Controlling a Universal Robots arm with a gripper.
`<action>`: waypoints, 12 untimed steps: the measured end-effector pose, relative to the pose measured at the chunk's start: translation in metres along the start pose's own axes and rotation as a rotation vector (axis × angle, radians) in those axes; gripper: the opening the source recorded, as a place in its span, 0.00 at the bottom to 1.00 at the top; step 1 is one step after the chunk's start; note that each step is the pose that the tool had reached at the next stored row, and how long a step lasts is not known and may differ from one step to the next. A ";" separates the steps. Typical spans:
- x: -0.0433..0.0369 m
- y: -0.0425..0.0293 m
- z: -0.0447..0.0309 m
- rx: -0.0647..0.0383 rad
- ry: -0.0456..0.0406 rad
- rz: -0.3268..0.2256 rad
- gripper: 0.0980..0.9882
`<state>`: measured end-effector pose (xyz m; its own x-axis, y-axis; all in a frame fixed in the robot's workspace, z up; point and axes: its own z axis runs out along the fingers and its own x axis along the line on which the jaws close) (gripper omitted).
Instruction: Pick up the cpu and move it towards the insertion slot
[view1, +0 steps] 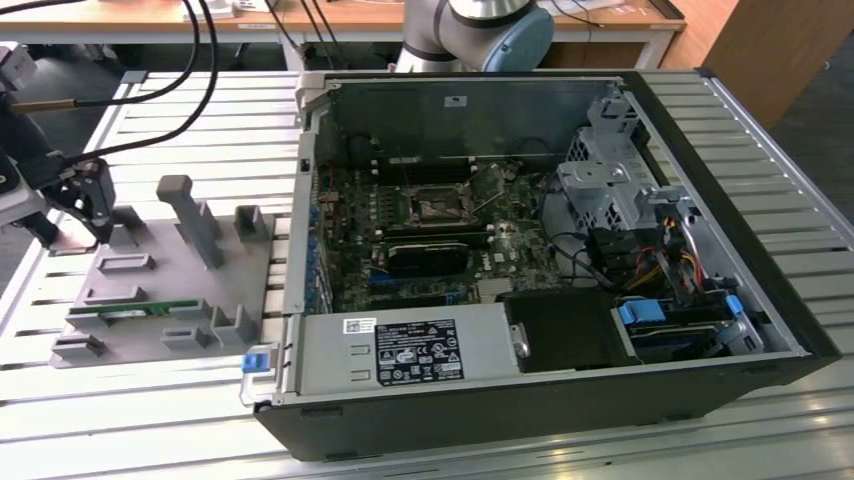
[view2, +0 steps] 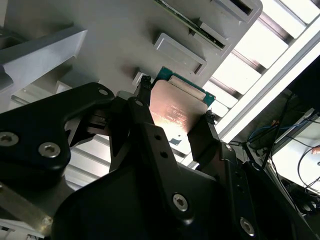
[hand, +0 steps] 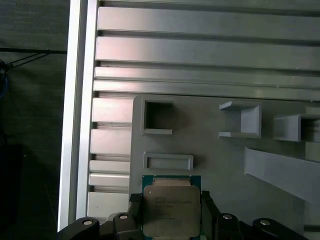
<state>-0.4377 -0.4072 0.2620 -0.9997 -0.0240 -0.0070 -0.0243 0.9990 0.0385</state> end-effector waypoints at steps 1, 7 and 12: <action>0.0000 0.0000 -0.0004 0.000 0.0001 0.000 0.50; 0.0000 0.0001 -0.0020 0.000 0.0001 0.000 0.50; 0.0000 0.0002 -0.0040 0.000 0.0001 0.000 0.50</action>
<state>-0.4377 -0.4072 0.2660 -0.9997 -0.0240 -0.0069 -0.0242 0.9990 0.0384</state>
